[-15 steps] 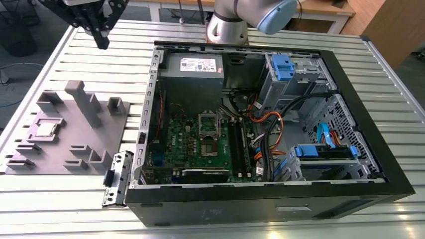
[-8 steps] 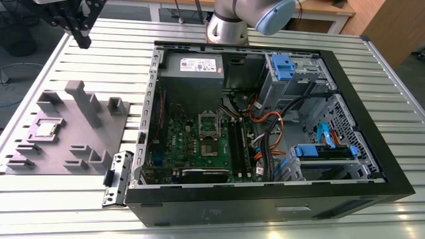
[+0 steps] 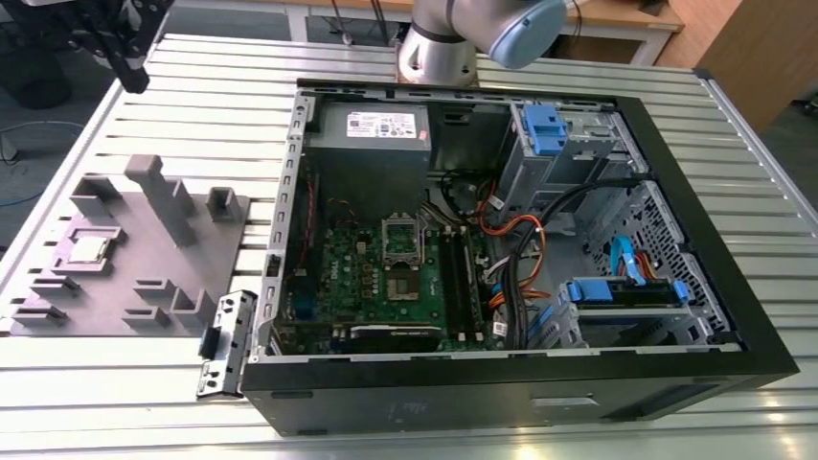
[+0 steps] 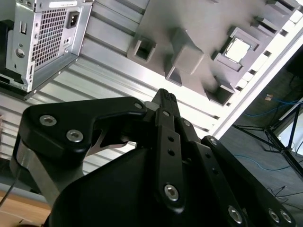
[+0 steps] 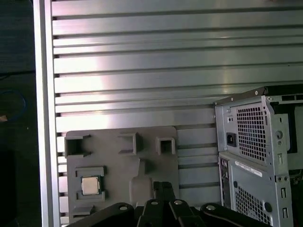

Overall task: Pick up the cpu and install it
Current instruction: 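Reach for the cpu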

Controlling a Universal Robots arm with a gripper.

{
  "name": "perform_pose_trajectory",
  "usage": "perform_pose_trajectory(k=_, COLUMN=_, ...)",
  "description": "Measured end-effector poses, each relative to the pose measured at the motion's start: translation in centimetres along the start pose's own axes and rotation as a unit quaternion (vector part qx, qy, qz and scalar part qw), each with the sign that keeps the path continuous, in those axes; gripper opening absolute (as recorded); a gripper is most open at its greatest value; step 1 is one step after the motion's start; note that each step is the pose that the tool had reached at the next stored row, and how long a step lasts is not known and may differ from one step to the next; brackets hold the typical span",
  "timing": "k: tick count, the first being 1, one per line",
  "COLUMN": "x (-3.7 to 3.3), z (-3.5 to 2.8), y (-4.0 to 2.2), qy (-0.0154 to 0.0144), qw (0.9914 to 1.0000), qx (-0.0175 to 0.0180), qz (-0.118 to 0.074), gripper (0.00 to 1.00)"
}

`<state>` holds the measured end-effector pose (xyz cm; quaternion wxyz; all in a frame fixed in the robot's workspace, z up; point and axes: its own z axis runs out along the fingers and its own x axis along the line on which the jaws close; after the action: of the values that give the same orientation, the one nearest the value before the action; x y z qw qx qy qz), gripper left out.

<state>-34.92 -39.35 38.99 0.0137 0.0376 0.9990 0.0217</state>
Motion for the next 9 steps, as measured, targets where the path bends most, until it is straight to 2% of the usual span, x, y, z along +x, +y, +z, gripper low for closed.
perform_pose_trajectory(k=9, x=3.42, z=0.43, y=-0.28, qy=0.0000, qw=1.00000, qx=0.0000, qz=0.000, gripper=0.11)
